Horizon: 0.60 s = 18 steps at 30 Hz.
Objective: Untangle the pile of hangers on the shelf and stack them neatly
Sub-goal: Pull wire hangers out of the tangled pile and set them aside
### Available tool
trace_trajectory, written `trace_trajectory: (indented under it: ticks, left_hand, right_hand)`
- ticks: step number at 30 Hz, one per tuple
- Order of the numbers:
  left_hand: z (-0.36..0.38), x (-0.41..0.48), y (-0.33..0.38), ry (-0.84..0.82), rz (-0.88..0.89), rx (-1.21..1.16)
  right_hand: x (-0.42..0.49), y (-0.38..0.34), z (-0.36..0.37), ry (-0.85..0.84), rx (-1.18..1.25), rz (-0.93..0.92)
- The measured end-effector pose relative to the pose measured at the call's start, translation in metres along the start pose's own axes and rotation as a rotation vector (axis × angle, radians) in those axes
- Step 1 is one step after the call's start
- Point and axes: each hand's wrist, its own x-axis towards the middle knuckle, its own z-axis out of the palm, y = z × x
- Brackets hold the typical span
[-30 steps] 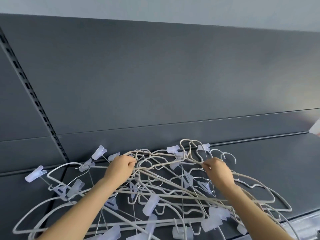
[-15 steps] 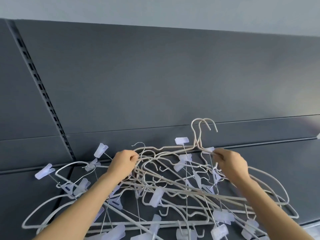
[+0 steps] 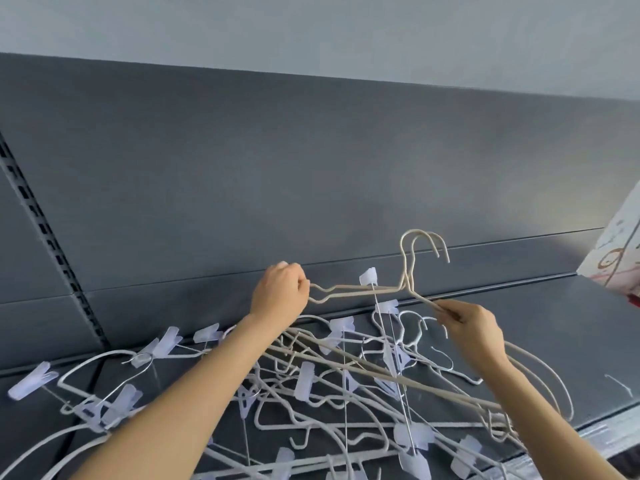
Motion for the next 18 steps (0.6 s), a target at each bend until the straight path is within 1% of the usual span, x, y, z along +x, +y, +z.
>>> trace_trajectory:
  ticks: [2,4,7,10,13,18]
  left_hand:
    - [0.012,0.014,0.023,-0.064,0.05,-0.107]
    - [0.024,0.029,0.043,-0.165,0.036,-0.154]
    - [0.037,0.045,0.065,-0.373,-0.065,-0.174]
    - [0.042,0.05,0.076,-0.518,-0.192,-0.356]
    - [0.041,0.048,0.081,-0.518,-0.189,-0.403]
    - [0.027,0.044,0.085,-0.406,-0.168,-0.535]
  right_hand:
    - [-0.002,0.0,-0.001,0.007,0.015,-0.013]
    - [-0.004,-0.001,-0.002,0.01,0.015,-0.025]
    - [-0.006,-0.002,-0.004,0.014,-0.002,-0.025]
    - [-0.008,-0.002,-0.007,0.009,-0.029,-0.035]
    - [-0.01,-0.004,-0.006,-0.014,-0.038,-0.053]
    - [-0.01,-0.012,-0.002,-0.067,0.019,-0.068]
